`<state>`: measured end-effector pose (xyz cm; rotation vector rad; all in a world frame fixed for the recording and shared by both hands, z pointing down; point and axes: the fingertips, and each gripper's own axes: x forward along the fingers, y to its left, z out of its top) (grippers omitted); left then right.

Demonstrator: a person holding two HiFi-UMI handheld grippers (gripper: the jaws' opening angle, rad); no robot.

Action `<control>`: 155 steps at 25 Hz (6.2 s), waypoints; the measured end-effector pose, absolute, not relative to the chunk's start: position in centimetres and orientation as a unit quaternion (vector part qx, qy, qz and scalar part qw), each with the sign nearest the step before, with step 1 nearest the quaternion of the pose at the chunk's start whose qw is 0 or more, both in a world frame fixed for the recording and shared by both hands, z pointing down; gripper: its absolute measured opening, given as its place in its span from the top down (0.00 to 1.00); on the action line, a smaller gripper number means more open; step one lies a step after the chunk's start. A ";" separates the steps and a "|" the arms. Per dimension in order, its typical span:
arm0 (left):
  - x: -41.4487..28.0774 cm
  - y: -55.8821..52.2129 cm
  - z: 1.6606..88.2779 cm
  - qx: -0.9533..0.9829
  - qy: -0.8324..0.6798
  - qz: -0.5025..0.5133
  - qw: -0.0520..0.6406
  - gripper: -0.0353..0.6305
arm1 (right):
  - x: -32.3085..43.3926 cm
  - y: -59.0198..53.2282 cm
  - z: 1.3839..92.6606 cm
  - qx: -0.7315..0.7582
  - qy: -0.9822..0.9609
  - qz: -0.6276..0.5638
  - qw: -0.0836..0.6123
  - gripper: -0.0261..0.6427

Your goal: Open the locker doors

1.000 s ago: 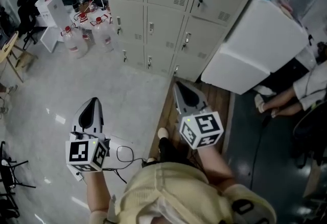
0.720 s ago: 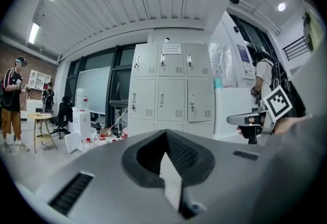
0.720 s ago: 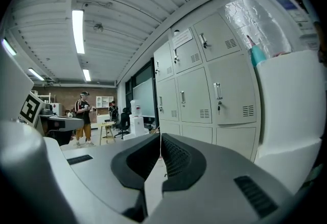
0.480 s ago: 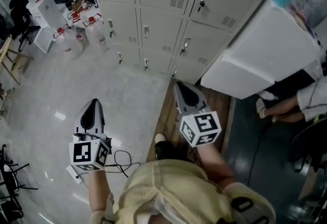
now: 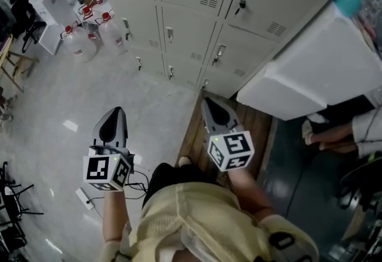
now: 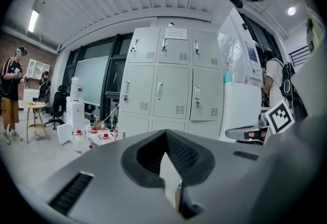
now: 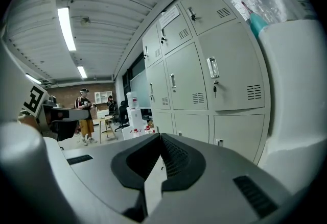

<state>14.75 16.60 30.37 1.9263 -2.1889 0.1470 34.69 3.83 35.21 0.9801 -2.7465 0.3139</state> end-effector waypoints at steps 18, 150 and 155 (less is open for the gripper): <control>8.9 7.6 35.0 0.710 -0.695 0.055 0.098 0.94 | 31.1 -1.1 40.7 0.387 -0.909 0.102 0.117 0.96; 17.1 -17.5 52.1 0.867 -0.451 0.098 0.186 0.94 | 40.4 -16.7 62.4 0.637 -0.717 0.187 0.210 0.79; 18.9 -17.4 52.4 0.875 -0.434 0.097 0.190 0.94 | 42.5 -15.0 62.4 0.654 -0.701 0.186 0.215 0.79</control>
